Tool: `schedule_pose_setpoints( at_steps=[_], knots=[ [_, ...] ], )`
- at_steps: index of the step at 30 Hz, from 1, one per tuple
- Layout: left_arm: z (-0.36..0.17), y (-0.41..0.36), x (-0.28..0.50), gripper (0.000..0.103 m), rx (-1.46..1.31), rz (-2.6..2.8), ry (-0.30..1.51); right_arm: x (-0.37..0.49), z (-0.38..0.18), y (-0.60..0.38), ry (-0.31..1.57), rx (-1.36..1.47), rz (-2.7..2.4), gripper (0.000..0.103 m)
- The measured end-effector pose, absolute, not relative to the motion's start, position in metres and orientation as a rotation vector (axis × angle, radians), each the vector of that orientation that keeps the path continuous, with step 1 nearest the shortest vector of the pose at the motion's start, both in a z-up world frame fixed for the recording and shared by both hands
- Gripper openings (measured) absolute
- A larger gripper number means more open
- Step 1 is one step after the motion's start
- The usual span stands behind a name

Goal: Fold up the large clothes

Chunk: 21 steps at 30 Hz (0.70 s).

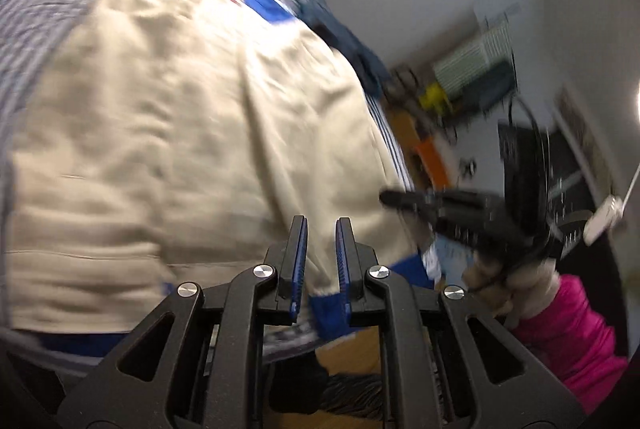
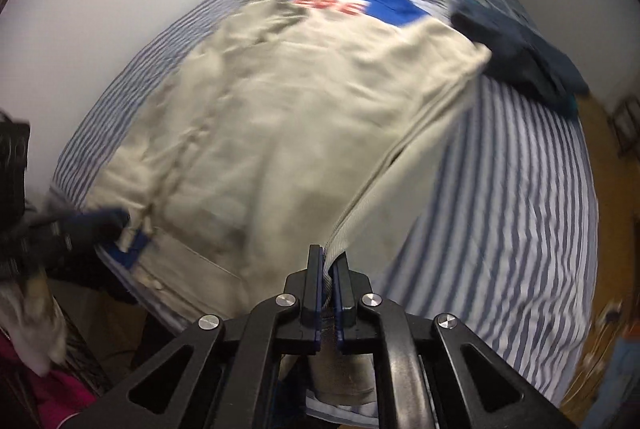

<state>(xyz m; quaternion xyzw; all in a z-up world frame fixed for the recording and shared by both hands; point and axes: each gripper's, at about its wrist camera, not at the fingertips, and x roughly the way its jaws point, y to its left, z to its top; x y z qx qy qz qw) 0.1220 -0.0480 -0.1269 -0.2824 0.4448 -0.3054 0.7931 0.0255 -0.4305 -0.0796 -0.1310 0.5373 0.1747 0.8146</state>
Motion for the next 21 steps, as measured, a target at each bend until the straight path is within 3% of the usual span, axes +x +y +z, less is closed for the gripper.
schedule_pose_setpoints(
  at_steps=[11, 13, 16, 21],
  knots=[
    [-0.144, 0.023, 0.122, 0.012, -0.706, -0.493, 0.927, 0.043, -0.143, -0.333, 1.233, -0.302, 0.554, 0.003],
    [-0.147, 0.024, 0.121, 0.012, -0.711, -0.481, 0.933, 0.048, -0.157, -0.331, 1.264, -0.263, 0.573, 0.009],
    [-0.152, 0.024, 0.121, 0.012, -0.704, -0.481, 0.957, 0.054, -0.159, -0.346, 1.323, -0.094, 0.633, 0.033],
    [-0.161, 0.001, 0.129, 0.048, -0.693, -0.533, 1.001, 0.043, -0.111, -0.395, 1.222, 0.053, 0.678, 0.041]
  ],
)
